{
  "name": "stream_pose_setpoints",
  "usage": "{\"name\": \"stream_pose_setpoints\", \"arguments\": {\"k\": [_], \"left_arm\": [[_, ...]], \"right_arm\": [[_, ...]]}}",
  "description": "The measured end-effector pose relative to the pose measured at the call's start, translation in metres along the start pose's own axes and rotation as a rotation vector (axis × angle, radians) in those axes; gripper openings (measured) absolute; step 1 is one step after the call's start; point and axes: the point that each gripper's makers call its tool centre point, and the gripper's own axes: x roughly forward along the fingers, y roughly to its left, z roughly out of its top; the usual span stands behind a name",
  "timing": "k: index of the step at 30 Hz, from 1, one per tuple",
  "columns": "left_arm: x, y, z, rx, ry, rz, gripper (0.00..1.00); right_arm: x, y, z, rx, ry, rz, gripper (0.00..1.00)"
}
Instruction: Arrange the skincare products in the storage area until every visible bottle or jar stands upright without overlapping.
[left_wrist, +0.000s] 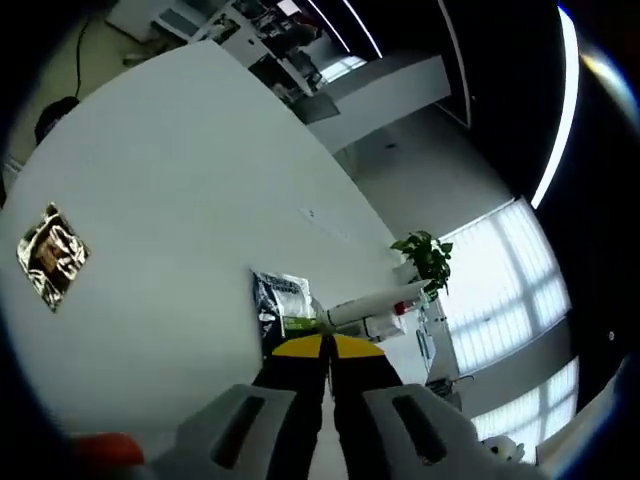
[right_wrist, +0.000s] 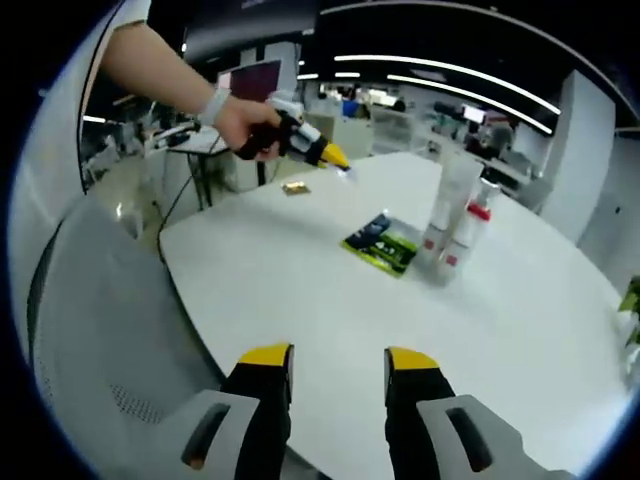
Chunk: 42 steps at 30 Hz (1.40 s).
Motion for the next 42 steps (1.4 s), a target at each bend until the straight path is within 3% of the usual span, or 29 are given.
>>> {"name": "stream_pose_setpoints", "arguments": {"k": [11, 23, 29, 32, 35, 42], "left_arm": [[0.034, 0.034, 0.007, 0.052, 0.072, 0.102, 0.00], [0.056, 0.071, 0.015, 0.077, 0.083, 0.196, 0.00], [0.061, 0.083, 0.008, 0.188, 0.172, 0.268, 0.01], [0.062, 0.093, 0.013, 0.251, 0.197, 0.322, 0.02], [0.066, 0.090, 0.017, 0.277, 0.203, 0.314, 0.03], [0.063, 0.095, 0.022, 0.411, 0.242, 0.378, 0.06]], "right_arm": [[0.001, 0.001, -0.003, 0.001, 0.017, 0.005, 0.35], [0.002, 0.000, -0.005, 0.013, 0.028, 0.005, 0.35], [0.002, 0.002, -0.006, 0.014, 0.034, 0.015, 0.34], [0.003, 0.002, -0.007, 0.015, 0.037, 0.016, 0.33], [0.003, 0.004, -0.008, 0.012, 0.042, 0.024, 0.32], [0.005, 0.006, -0.012, -0.009, 0.065, 0.033, 0.37]]}}
